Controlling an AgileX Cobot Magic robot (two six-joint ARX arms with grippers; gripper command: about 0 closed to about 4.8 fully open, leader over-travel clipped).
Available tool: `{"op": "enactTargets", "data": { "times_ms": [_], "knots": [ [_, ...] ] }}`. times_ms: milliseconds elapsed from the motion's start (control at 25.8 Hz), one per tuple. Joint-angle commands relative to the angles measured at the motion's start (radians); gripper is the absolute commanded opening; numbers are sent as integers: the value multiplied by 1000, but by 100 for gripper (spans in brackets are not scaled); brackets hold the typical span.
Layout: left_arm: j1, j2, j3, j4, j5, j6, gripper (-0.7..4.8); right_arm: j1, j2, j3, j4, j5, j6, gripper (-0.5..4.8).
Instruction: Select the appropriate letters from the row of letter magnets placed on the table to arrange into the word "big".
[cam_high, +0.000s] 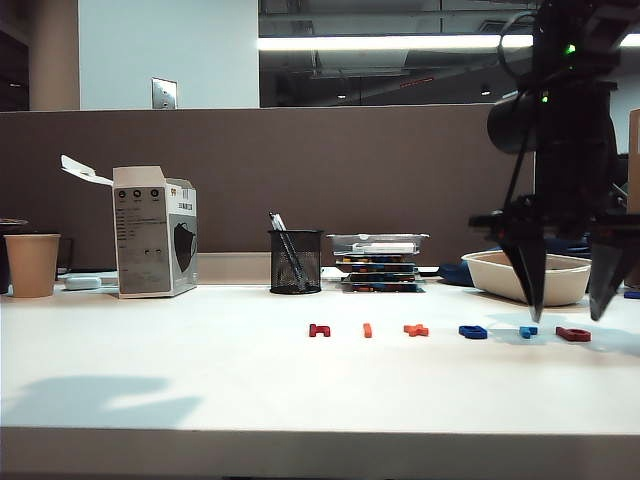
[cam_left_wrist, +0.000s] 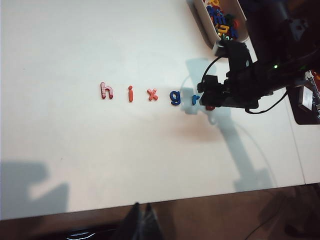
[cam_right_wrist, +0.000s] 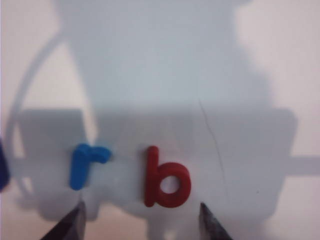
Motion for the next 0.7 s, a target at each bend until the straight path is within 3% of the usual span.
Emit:
{"op": "enactTargets", "data": {
  "times_ms": [39,232,697],
  "knots": [
    [-1,-2,4,5,-5,-2,-5,1,-27,-40,49,27,6,284],
    [-1,-2,4,5,-5,-2,-5,-2,-67,-113,151,27,16,280],
    [-1,-2,4,6,-6,-2,-5,-24,-66,-181,220,27,39,270]
  ]
}}
